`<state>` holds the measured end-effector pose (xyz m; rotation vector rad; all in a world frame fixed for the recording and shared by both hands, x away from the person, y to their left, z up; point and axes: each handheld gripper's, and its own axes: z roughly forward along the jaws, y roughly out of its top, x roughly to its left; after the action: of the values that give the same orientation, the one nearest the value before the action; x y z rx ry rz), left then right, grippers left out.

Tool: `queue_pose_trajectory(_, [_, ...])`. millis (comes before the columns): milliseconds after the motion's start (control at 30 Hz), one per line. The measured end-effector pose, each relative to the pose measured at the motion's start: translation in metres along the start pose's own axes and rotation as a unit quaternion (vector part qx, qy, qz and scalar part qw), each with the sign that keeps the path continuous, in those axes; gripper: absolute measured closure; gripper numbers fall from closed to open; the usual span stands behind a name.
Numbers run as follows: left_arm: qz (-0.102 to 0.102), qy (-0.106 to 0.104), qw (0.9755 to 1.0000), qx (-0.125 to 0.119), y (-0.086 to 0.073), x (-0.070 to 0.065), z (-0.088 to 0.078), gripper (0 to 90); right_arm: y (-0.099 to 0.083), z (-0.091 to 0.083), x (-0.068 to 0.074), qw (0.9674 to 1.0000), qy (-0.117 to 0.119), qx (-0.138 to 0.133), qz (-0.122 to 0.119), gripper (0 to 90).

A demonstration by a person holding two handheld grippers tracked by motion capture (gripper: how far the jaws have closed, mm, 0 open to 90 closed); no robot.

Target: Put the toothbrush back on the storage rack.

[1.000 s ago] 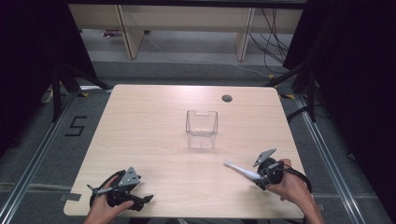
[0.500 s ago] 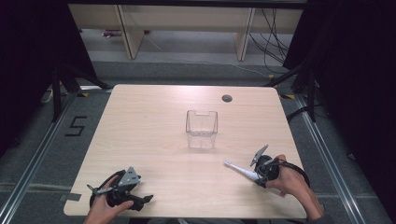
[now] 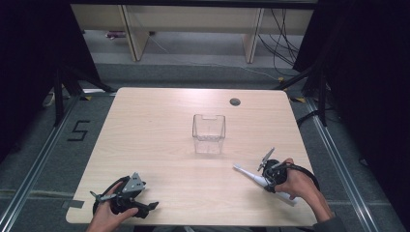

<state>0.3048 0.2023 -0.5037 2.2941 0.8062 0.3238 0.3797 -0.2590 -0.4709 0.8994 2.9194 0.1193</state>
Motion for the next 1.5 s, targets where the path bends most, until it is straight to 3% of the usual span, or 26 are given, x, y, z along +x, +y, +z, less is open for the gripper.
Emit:
queue_pose_trajectory(33, [0.0, 0.0, 1.0, 0.0, 0.0, 0.0, 0.0, 15.7, 0.001, 0.0, -0.003, 0.9998, 0.003, 0.005, -0.017, 66.2])
queue_pose_trajectory(67, [0.0, 0.0, 1.0, 0.0, 0.0, 0.0, 0.0, 15.7, 0.001, 0.0, 0.0, 1.0, 0.003, 0.006, 0.007, 66.2])
queue_pose_trajectory(133, [0.001, -0.001, 1.0, 0.001, 0.0, 0.0, 0.0, 15.7, 0.001, 0.002, -0.004, 0.9999, 0.008, 0.008, -0.006, 66.3])
queue_pose_trajectory(233, [0.0, -0.001, 1.0, 0.001, 0.0, 0.0, 0.0, 15.7, 0.002, 0.001, -0.002, 0.9997, 0.018, 0.014, 0.007, 66.3])
queue_pose_trajectory(267, [0.0, 0.0, 1.0, 0.001, 0.0, 0.0, 0.0, 15.7, 0.002, 0.002, -0.006, 0.9998, 0.018, 0.01, -0.007, 66.3])
queue_pose_trajectory(400, [0.001, -0.001, 1.0, 0.002, 0.0, 0.0, 0.0, 15.7, 0.005, 0.002, -0.007, 0.9995, 0.027, 0.016, -0.008, 66.4])
queue_pose_trajectory(433, [0.0, -0.001, 1.0, 0.001, 0.0, 0.0, 0.0, 15.7, 0.005, 0.002, -0.006, 0.9995, 0.022, 0.022, 0.009, 66.4])
queue_pose_trajectory(500, [0.0, -0.001, 1.0, 0.001, 0.0, 0.0, 0.0, 15.7, 0.005, 0.002, -0.007, 0.9995, 0.023, 0.021, 0.006, 66.4])
queue_pose_trajectory(533, [0.0, -0.001, 1.0, 0.001, 0.0, 0.0, 0.0, 15.7, 0.006, 0.003, -0.009, 0.9994, 0.027, 0.02, -0.012, 66.4])
queue_pose_trajectory(567, [0.0, -0.001, 1.0, 0.001, 0.0, 0.0, 0.0, 15.7, 0.006, 0.003, -0.009, 0.9994, 0.027, 0.02, -0.012, 66.4])
queue_pose_trajectory(667, [0.001, 0.0, 1.0, 0.0, 0.0, 0.0, 0.0, 15.7, 0.007, 0.002, -0.007, 0.9993, 0.023, 0.028, 0.012, 66.6])
queue_pose_trajectory(767, [0.002, 0.0, 1.0, 0.001, 0.0, 0.0, 0.0, 15.7, 0.006, 0.003, -0.009, 0.9994, 0.026, 0.021, 0.002, 66.6])
queue_pose_trajectory(833, [0.011, -0.001, 0.9999, 0.006, 0.0, 0.002, 0.0, 15.7, 0.005, 0.001, -0.008, 0.9992, 0.022, 0.029, 0.013, 66.7])
queue_pose_trajectory(967, [0.005, -0.001, 1.0, 0.003, 0.0, 0.001, 0.0, 15.7, 0.0, -0.005, -0.014, 0.9998, 0.01, 0.014, -0.008, 66.8])
queue_pose_trajectory(1033, [0.0, -0.001, 1.0, 0.002, 0.0, 0.0, 0.0, 15.7, -0.002, -0.009, -0.012, 0.9999, 0.005, 0.009, 0.006, 66.8])
queue_pose_trajectory(1067, [0.001, -0.001, 1.0, 0.002, 0.0, 0.0, 0.0, 15.7, -0.005, -0.01, -0.013, 0.9998, 0.005, -0.013, 0.017, 66.8])
queue_pose_trajectory(1133, [0.001, -0.001, 1.0, 0.002, 0.0, 0.0, 0.0, 15.7, -0.009, -0.01, -0.016, 0.9995, 0.002, -0.029, 0.009, 66.8])
queue_pose_trajectory(1167, [0.002, -0.001, 1.0, 0.003, 0.0, 0.0, 0.0, 15.7, -0.009, -0.013, -0.014, 0.9993, 0.003, -0.027, 0.026, 66.8])
queue_pose_trajectory(1233, [0.006, 0.0, 1.0, 0.005, 0.0, 0.001, 0.0, 15.7, -0.011, -0.014, -0.015, 0.9991, 0.008, -0.036, 0.023, 66.9])
queue_pose_trajectory(1267, [0.007, 0.0, 1.0, 0.004, 0.0, 0.001, 0.0, 15.7, -0.014, -0.018, -0.016, 0.9981, 0.007, -0.056, 0.027, 66.8])
queue_pose_trajectory(1367, [0.005, 0.0, 1.0, 0.004, 0.0, 0.001, 0.0, 15.7, -0.017, -0.025, -0.017, 0.9966, 0.003, -0.073, 0.037, 66.8])
queue_pose_trajectory(1400, [0.001, -0.001, 1.0, 0.003, 0.0, 0.0, 0.001, 15.7, -0.02, -0.032, -0.018, 0.9949, -0.013, -0.091, 0.041, 66.9])
queue_pose_trajectory(1500, [-0.005, -0.001, 1.0, 0.002, 0.0, -0.001, 0.001, 15.7, -0.022, -0.041, -0.017, 0.9925, -0.025, -0.107, 0.054, 66.9])
